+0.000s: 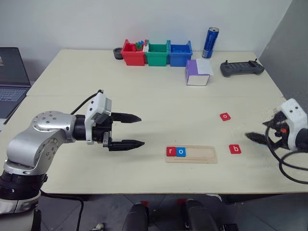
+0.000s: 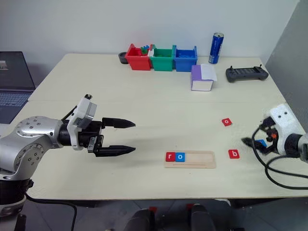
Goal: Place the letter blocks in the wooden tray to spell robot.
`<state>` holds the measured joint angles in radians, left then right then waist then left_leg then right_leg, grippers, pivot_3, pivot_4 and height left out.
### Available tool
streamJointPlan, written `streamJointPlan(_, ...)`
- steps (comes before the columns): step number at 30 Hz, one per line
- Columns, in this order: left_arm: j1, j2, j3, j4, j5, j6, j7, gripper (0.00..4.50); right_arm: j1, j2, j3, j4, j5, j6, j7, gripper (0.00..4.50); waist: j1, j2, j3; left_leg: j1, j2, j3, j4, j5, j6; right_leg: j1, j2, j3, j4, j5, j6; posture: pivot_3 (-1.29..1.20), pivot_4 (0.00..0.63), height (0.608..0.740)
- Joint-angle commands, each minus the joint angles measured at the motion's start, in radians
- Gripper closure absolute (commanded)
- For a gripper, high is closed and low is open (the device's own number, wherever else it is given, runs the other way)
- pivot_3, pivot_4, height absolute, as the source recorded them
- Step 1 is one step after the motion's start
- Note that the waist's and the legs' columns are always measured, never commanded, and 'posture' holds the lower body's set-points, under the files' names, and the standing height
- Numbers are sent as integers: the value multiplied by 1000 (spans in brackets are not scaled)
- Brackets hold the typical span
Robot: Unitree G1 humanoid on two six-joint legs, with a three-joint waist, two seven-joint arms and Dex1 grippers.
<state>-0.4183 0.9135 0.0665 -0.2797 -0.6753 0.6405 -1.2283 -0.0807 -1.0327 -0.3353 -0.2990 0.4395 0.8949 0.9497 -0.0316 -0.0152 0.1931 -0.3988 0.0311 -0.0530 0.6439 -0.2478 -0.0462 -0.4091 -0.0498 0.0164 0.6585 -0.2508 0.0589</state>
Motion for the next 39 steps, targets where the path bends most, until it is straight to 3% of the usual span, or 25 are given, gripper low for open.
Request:
streamJointPlan(1,2,17,33,-33,-12,-7,-4,0,14,-35,6,109,-16,-355,245,30,-2,0,0,0,0,1,0,0,0,0,0,0,0,0,0,0,150,740)
streamJointPlan(5,13,36,27,-49,-5,-11,-22,0,-45,-43,86,255,-10,-520,437,30,-8,0,0,2,0,1,1,0,0,0,0,0,1,0,1,0,150,740)
streamJointPlan(11,28,64,41,-65,-9,-8,-34,0,-220,-29,293,482,-168,-755,552,30,-9,0,1,3,0,1,1,0,0,2,0,0,3,0,1,0,150,740)
streamJointPlan(17,66,72,70,-103,-20,8,-10,0,-400,25,425,714,-262,-844,599,30,-10,0,1,3,0,0,1,0,0,1,0,0,3,1,0,0,150,740)
streamJointPlan(25,124,81,118,-155,-46,31,25,0,-463,47,456,839,-273,-956,643,30,-2,0,1,3,0,1,1,0,0,1,0,0,2,2,-3,0,150,740)
streamJointPlan(39,140,94,129,-164,-56,44,32,0,-410,56,458,847,-267,-1082,615,30,-1,0,1,4,0,1,1,0,0,2,0,1,4,2,-4,0,150,740)
